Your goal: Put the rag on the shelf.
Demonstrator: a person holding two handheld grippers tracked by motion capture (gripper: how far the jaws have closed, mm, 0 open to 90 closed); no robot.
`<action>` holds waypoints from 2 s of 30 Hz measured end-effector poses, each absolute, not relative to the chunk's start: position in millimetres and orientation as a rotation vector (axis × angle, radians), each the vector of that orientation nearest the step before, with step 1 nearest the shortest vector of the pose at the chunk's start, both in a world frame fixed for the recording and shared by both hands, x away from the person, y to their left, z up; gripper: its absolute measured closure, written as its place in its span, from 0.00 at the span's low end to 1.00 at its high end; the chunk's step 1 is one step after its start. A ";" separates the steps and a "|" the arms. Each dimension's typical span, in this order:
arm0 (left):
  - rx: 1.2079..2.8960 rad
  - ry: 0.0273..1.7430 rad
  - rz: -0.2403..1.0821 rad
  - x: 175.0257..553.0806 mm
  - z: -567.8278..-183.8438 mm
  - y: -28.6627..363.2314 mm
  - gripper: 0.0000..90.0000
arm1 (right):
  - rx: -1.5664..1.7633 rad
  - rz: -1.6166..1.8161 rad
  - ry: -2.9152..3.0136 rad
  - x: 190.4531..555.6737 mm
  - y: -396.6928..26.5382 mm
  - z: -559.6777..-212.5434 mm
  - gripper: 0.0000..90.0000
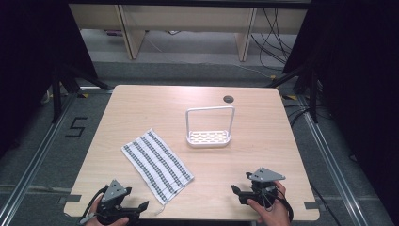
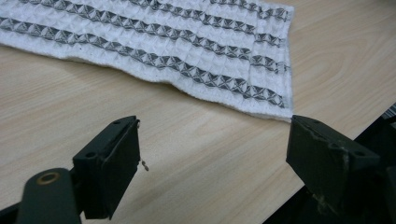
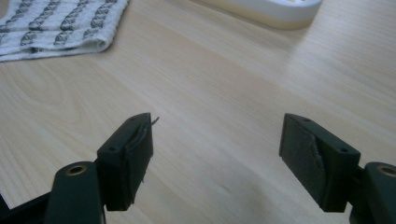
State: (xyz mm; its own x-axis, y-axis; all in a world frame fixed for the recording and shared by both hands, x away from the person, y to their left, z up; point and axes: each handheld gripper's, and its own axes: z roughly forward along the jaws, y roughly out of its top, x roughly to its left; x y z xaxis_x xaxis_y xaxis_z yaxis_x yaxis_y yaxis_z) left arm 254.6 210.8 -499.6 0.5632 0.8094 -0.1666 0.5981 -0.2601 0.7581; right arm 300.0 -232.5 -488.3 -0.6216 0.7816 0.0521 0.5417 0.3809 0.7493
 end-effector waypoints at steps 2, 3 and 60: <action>1.983 1.113 0.325 254.9 -498.6 210.1 0.19 | 1.120 1.098 2.339 304.4 -226.1 -487.4 0.32; 1.983 1.113 0.325 254.9 -498.6 210.1 0.19 | 1.120 1.098 2.339 304.4 -226.1 -487.4 0.32; 2.282 0.887 0.334 270.9 -506.1 146.0 0.57 | 0.803 1.045 2.636 359.5 -85.6 -498.9 0.56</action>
